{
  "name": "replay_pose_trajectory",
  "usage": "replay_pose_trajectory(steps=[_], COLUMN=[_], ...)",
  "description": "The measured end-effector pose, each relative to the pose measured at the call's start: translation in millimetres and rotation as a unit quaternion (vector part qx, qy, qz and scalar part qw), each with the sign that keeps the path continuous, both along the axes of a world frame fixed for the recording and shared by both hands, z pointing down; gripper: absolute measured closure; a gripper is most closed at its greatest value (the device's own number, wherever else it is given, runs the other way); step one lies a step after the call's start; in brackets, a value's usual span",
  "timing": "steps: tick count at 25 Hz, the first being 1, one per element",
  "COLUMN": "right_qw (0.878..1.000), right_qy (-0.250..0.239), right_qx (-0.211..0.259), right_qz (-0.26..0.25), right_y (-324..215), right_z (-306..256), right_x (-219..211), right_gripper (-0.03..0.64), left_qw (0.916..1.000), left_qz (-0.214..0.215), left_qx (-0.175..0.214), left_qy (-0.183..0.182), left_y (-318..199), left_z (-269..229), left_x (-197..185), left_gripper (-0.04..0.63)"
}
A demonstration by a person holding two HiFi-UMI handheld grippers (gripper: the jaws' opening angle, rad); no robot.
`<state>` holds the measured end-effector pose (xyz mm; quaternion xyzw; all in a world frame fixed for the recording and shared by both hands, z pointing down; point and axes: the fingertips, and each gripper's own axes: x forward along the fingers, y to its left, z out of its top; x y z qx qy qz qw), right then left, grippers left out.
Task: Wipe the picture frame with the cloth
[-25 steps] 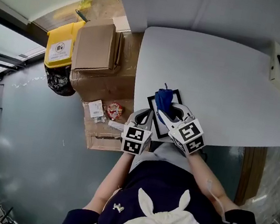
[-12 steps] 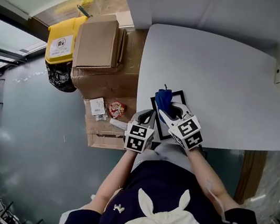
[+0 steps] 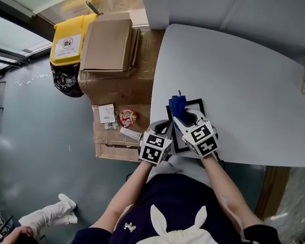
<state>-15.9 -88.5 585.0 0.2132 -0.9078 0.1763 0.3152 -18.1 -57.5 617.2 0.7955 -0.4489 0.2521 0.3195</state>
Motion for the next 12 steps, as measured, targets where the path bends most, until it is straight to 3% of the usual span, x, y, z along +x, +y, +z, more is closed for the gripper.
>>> replay_pose_trajectory(steps=[12], right_qw=[0.998], right_qy=[0.048], right_qx=[-0.014], right_qz=[-0.035], right_y=[-3.9], right_z=[35.9], right_x=[-6.2], right_gripper=[0.525], left_qw=[0.9998], left_qz=[0.004], left_qx=[-0.013], left_qy=[-0.017], left_y=[-0.2], left_z=[14.7], left_x=[4.4], left_gripper=[0.594])
